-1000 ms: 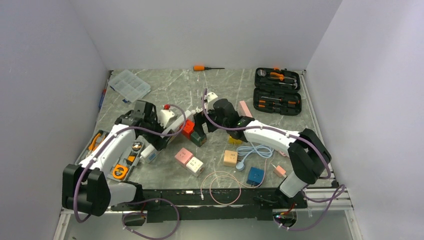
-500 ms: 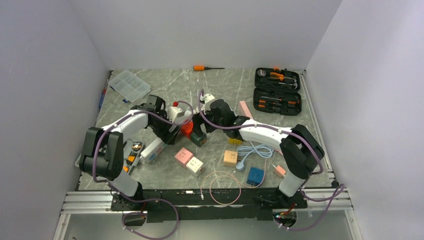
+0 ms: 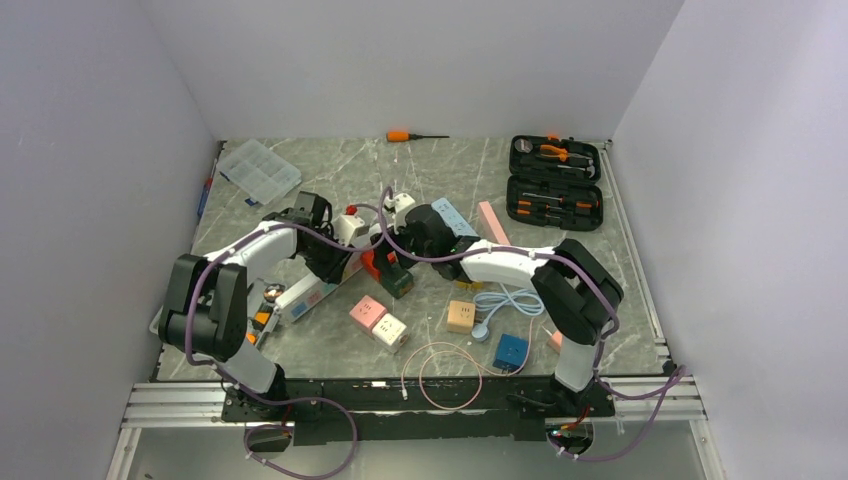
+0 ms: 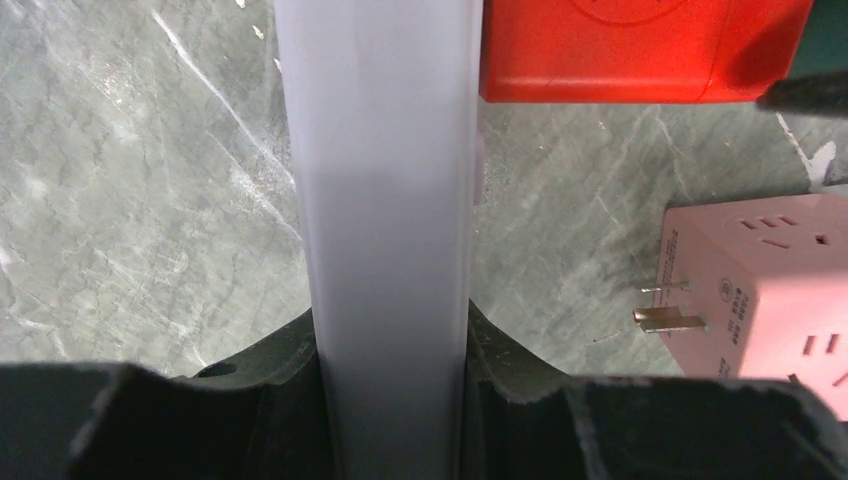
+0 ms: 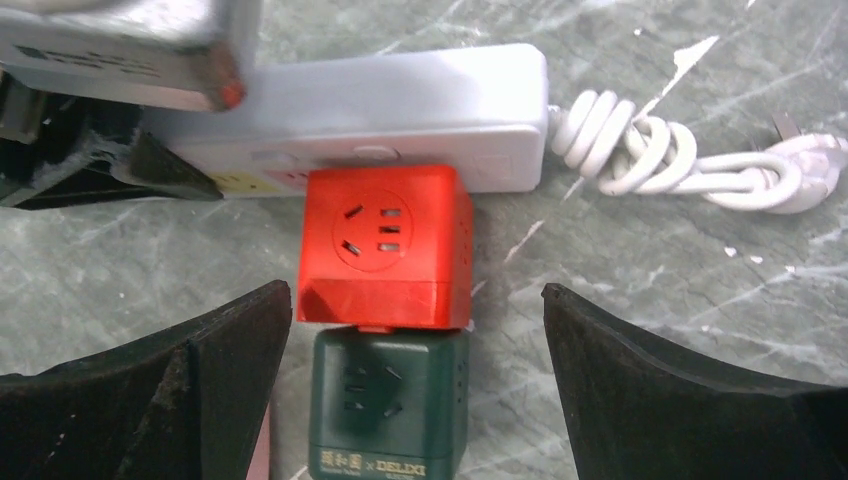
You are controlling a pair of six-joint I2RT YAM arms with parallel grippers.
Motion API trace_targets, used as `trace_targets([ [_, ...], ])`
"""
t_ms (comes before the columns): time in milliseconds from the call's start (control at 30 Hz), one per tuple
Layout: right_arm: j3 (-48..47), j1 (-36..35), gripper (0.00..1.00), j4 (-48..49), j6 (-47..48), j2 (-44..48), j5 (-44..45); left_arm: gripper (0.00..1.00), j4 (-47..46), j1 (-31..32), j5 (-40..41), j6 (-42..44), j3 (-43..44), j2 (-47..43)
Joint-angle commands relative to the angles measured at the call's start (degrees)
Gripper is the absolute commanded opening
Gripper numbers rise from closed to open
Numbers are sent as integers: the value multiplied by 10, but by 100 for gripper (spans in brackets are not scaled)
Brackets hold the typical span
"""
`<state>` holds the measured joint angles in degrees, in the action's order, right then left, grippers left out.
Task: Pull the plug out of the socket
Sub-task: Remove the plug from the socket.
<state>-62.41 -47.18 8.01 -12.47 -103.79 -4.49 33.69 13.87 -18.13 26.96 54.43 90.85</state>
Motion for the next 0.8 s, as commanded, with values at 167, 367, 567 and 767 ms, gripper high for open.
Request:
trace_targets([
  [167,-44,-14,99,70,-1,-32,-4,0,81,41,43,-49,101,-49],
  [367,-59,-15,99,63,8,-57,13,0,113,56,55,-68,148,-58],
  [567,-71,-15,99,67,3,-84,4,0,119,65,50,-73,152,-72],
  [767,-83,-16,98,63,1,-112,-18,0,124,67,57,-70,157,-88],
])
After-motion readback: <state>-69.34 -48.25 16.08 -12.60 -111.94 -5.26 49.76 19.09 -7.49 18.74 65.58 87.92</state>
